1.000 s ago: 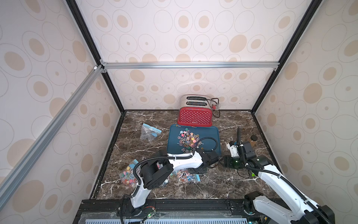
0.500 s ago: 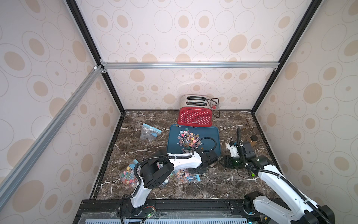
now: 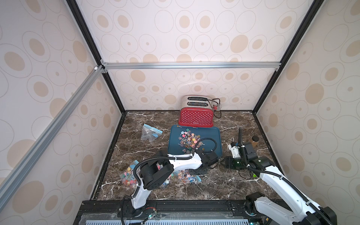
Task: Pour candies out of the ziploc bag
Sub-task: Open the ziploc bag at the center of the board.
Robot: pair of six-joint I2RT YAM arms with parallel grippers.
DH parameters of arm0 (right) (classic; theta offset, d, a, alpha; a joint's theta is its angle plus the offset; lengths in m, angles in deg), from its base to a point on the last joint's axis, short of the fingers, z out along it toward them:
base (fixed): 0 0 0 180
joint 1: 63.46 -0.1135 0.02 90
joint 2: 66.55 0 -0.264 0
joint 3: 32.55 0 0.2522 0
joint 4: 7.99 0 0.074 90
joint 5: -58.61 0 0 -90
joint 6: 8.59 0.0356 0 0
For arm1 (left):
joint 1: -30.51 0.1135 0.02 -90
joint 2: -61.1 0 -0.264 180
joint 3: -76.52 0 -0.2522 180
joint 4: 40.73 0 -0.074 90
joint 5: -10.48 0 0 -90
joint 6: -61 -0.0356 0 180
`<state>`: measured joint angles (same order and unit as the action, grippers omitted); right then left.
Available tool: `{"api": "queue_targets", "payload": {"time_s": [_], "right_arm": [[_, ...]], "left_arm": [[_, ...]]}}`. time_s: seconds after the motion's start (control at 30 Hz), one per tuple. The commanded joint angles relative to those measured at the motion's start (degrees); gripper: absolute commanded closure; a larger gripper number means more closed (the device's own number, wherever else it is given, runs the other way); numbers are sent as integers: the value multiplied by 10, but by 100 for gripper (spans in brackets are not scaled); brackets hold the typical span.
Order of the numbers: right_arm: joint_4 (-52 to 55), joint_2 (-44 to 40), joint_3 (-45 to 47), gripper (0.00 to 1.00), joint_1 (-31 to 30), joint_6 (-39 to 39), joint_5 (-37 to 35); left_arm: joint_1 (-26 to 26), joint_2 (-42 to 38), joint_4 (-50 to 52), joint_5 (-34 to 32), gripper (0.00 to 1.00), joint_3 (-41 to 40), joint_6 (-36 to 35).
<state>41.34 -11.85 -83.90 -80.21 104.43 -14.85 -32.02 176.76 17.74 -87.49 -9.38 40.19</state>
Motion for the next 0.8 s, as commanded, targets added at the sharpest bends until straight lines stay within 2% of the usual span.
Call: {"api": "queue_targets", "payload": {"time_s": [0.0, 0.2, 0.37, 0.57, 0.63, 0.77], "right_arm": [[7, -6, 8, 51, 4, -9, 8], [-27, 20, 6, 49, 0, -11, 90], [-88, 67, 3, 48, -48, 22, 127], [-187, 151, 10, 51, -130, 84, 122], [-204, 178, 7, 53, -148, 95, 113], [-232, 217, 13, 58, -168, 114, 102]], "left_arm": [[8, -8, 14, -7, 94, -27, -10], [4, -99, -57, 20, 100, -77, -89], [5, -164, -214, 107, 100, -176, -142], [8, -196, -349, 157, 100, -270, -150], [10, -198, -356, 159, 100, -282, -150], [13, -198, -358, 163, 91, -289, -154]]}}
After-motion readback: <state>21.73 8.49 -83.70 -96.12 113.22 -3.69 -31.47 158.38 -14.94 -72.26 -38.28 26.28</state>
